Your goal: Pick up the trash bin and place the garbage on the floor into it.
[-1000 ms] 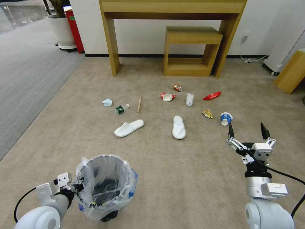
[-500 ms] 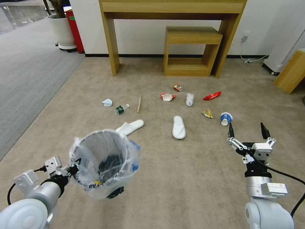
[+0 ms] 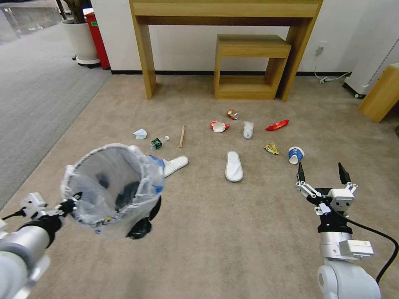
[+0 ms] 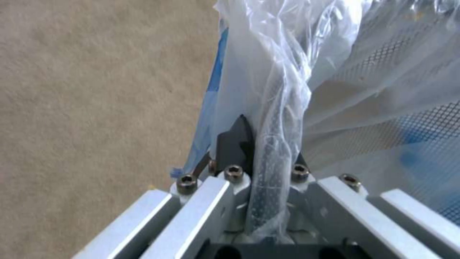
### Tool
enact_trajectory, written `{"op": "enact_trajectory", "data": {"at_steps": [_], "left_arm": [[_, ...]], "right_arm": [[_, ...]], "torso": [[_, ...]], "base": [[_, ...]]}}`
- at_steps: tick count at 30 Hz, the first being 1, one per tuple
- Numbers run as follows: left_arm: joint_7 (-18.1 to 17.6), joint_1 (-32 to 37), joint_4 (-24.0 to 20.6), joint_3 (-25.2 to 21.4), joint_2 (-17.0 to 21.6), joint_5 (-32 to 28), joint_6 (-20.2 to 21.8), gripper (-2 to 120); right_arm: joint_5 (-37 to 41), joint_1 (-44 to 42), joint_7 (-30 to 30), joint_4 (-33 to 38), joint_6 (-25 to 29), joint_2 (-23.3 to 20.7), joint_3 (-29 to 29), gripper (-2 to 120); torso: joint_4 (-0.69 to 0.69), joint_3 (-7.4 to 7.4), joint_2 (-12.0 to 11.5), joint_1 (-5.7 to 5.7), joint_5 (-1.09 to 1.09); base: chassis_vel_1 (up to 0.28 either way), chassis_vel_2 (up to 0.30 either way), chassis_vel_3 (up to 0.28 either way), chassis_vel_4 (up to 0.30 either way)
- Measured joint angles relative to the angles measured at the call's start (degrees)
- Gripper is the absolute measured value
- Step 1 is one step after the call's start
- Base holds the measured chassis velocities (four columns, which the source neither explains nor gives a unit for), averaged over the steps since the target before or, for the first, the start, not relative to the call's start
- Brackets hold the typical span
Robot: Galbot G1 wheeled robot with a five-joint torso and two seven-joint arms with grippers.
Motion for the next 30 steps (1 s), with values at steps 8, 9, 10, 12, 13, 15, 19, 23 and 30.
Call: {"op": "enact_trajectory", "data": {"at_steps": [8, 9, 10, 12, 13, 15, 19, 23, 30], "left_arm": [[-0.70, -0.17, -0.48, -2.54, 1.69, 2.13, 0.00, 1], [-0.70, -0.17, -0.48, -2.54, 1.69, 2.13, 0.00, 1], [-0.71, -0.14, -0.56, -2.66, 1.82, 2.60, 0.00, 1], [-0.79, -0.04, -0.79, -2.83, 2.02, 3.21, 0.00, 1], [-0.79, -0.04, -0.79, -2.83, 2.02, 3.21, 0.00, 1], [-0.83, 0.11, -0.92, -2.82, 2.07, 3.34, 0.00, 1], [-0.83, 0.08, -0.60, -2.91, 2.07, 3.43, 0.01, 1], [-0.72, -0.08, 0.17, -3.43, 2.25, 5.16, 0.03, 1], [-0.23, -0.16, 0.99, -3.50, 2.25, 6.90, 0.04, 1]], "right_arm": [[0.34, 0.29, -0.01, -0.26, 0.49, 0.34, -0.50, 100], [0.34, 0.29, -0.01, -0.26, 0.49, 0.34, -0.50, 100], [0.32, 0.27, -0.05, -0.27, 0.50, 0.38, -0.51, 100], [0.14, 0.22, -0.09, -0.28, 0.51, 0.49, -0.49, 100], [0.14, 0.22, -0.09, -0.28, 0.51, 0.49, -0.49, 100], [-0.04, 0.04, -0.12, -0.19, 0.51, 0.52, -0.34, 100], [-0.13, -0.14, -0.15, 0.13, 0.51, 0.46, -0.13, 100], [-0.12, -0.17, -0.20, 0.09, 0.57, 0.39, 0.02, 100], [-0.12, 0.02, -0.36, -0.22, 0.77, 0.41, 0.00, 100]], "torso": [[0.00, 0.00, 0.00, 0.00, 0.00], [0.00, 0.00, 0.00, 0.00, 0.00], [0.00, 0.00, 0.00, 0.00, 0.00], [0.00, 0.00, 0.01, 0.00, 0.00], [0.00, 0.00, 0.01, 0.00, 0.00], [0.00, 0.00, 0.01, 0.00, 0.00], [0.00, 0.00, 0.01, 0.00, 0.00], [0.00, 0.00, 0.01, 0.00, 0.00], [0.00, -0.01, 0.01, 0.00, 0.00]], "base": [[0.000, 0.000, 0.000, 0.000], [0.000, 0.000, 0.000, 0.000], [0.000, 0.000, 0.000, 0.000], [0.000, 0.000, 0.000, 0.000], [0.000, 0.000, 0.000, 0.000], [0.000, 0.000, 0.000, 0.000], [0.000, 0.000, 0.000, 0.000], [0.000, 0.000, 0.000, 0.000], [-0.024, 0.022, 0.022, -0.021]]}}
